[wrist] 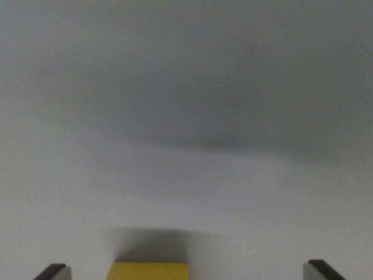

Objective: Pick yellow cube

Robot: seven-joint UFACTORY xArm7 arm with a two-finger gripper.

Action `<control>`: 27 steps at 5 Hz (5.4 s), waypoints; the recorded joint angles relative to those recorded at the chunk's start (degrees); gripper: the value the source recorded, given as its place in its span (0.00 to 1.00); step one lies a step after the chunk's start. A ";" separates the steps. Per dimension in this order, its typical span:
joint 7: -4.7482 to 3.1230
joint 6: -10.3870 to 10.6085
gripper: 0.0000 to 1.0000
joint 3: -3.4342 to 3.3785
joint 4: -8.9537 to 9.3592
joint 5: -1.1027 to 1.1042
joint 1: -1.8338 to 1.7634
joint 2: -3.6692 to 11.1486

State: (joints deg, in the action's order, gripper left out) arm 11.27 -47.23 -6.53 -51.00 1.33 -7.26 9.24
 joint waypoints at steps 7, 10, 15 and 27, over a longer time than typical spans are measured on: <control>1.49 5.73 0.00 -0.73 5.03 0.14 -0.98 0.96; 2.21 8.51 0.00 -1.08 7.47 0.21 -1.46 1.42; 2.65 10.18 0.00 -1.29 8.94 0.25 -1.75 1.70; 2.71 9.74 1.00 -1.34 8.81 0.21 -1.80 1.40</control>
State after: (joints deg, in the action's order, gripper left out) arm 13.97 -37.49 -7.86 -42.19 1.54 -9.06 10.64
